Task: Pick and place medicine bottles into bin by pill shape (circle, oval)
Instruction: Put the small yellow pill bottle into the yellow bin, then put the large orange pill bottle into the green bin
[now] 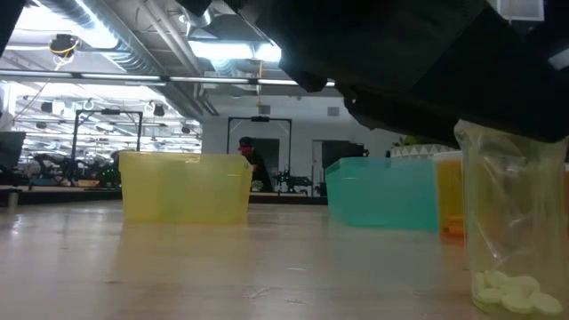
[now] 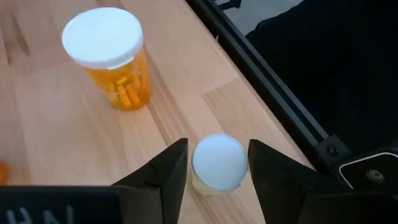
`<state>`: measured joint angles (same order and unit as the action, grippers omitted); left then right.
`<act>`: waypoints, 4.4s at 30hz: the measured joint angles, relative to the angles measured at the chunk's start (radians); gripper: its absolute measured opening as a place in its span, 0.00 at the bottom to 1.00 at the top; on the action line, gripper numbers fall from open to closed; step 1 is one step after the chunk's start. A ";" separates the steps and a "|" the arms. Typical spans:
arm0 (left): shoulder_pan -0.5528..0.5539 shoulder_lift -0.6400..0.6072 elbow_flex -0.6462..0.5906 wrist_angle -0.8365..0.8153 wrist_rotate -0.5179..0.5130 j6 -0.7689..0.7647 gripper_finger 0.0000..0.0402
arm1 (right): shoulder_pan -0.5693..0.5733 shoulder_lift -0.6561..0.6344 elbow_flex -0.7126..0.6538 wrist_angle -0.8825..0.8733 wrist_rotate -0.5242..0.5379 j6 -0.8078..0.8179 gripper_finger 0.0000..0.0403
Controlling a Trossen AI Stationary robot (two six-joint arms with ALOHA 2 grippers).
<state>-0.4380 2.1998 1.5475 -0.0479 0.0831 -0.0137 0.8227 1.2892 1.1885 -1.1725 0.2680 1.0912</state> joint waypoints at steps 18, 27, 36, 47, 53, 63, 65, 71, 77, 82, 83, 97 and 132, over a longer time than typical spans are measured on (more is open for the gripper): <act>0.001 0.000 0.000 0.001 -0.015 0.001 0.25 | 0.000 0.000 0.000 0.000 0.001 0.000 0.67; -0.008 -0.152 -0.001 -0.277 -0.123 0.009 0.24 | 0.000 0.000 0.000 0.002 0.002 0.000 0.67; -0.003 -0.423 -0.015 -0.637 -0.319 0.039 0.24 | 0.000 0.000 0.000 0.001 0.003 0.000 0.67; 0.163 -0.763 -0.427 -0.453 -0.329 -0.063 0.24 | 0.000 0.000 0.000 0.001 0.003 0.000 0.67; 0.217 -0.843 -0.666 -0.220 -0.325 -0.105 0.24 | 0.000 0.000 0.000 0.001 0.003 0.000 0.67; 0.214 -0.842 -0.864 0.017 -0.324 -0.203 0.24 | 0.000 0.000 0.000 0.001 0.003 0.000 0.67; 0.212 -0.841 -0.879 0.015 -0.324 -0.229 0.24 | 0.000 0.000 0.000 0.001 0.018 0.000 0.67; 0.213 -0.841 -0.923 0.047 -0.332 -0.274 0.24 | 0.000 0.000 0.000 0.001 0.046 -0.008 0.67; 0.212 -0.832 -0.958 0.116 -0.332 -0.308 0.24 | 0.000 0.000 0.000 0.001 0.046 -0.023 0.67; 0.206 -0.803 -0.958 0.119 -0.335 -0.321 0.24 | 0.000 0.000 0.000 0.001 0.046 -0.023 0.67; 0.205 -0.791 -0.958 0.127 -0.336 -0.323 0.24 | 0.000 0.000 0.000 0.001 0.046 -0.023 0.67; 0.206 -0.718 -0.958 0.225 -0.342 -0.291 0.25 | 0.000 0.000 0.000 0.002 0.046 -0.023 0.67; 0.206 -0.827 -0.793 0.221 -0.355 -0.159 0.37 | 0.000 0.000 0.000 0.002 0.046 -0.023 0.67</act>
<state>-0.2321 1.3731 0.7540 0.1733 -0.2718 -0.1730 0.8227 1.2896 1.1885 -1.1706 0.3138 1.0687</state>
